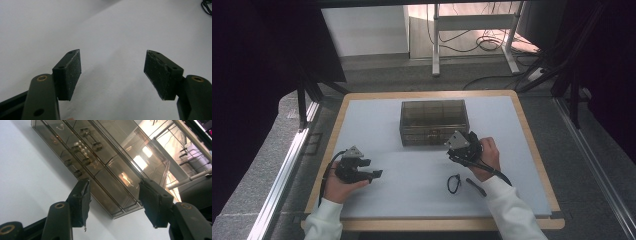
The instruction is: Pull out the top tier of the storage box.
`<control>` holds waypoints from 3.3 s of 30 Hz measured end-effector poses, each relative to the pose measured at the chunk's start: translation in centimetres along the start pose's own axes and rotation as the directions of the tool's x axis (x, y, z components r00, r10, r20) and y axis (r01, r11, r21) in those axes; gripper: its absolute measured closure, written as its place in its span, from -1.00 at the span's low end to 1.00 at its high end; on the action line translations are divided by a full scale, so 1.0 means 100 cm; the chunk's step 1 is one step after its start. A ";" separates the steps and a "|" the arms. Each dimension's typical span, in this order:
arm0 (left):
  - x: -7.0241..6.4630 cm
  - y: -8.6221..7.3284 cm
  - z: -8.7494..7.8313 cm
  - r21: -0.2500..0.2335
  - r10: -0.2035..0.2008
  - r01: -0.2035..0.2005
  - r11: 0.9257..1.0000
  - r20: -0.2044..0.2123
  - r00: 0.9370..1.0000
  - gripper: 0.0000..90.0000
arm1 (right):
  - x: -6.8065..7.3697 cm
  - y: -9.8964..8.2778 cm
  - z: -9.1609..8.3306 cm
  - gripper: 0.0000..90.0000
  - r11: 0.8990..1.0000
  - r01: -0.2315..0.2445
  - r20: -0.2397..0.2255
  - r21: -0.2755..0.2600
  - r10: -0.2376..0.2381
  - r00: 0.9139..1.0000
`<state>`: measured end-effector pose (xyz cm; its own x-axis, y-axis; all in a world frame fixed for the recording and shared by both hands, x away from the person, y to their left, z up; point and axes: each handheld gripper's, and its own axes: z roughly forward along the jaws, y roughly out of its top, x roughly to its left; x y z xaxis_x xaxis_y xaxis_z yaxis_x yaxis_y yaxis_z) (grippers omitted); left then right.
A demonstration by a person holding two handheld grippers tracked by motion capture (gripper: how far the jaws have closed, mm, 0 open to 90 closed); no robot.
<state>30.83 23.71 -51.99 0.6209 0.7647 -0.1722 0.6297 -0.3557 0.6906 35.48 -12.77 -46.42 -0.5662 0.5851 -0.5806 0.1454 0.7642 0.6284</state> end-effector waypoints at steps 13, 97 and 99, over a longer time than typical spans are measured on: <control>0.000 0.000 0.000 0.000 0.001 -0.001 1.000 -0.001 1.000 -0.32 | 0.007 0.002 0.004 -0.04 0.999 0.047 0.030 0.011 -0.047 0.998; 0.002 -0.001 -0.001 0.000 -0.001 0.001 1.000 -0.001 1.000 -0.32 | 0.057 0.029 0.032 0.10 0.942 0.334 0.199 0.010 -0.329 0.923; 0.002 -0.001 -0.001 -0.001 -0.001 0.001 1.000 -0.001 1.000 -0.32 | 0.058 0.029 0.032 0.11 0.942 0.336 0.201 0.012 -0.331 0.922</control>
<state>30.82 23.96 -51.99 0.6196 0.7659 -0.1720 0.6300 -0.3544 0.6910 35.26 -6.30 -49.63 -0.4072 0.3408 -0.8474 -0.0438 0.9194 0.3908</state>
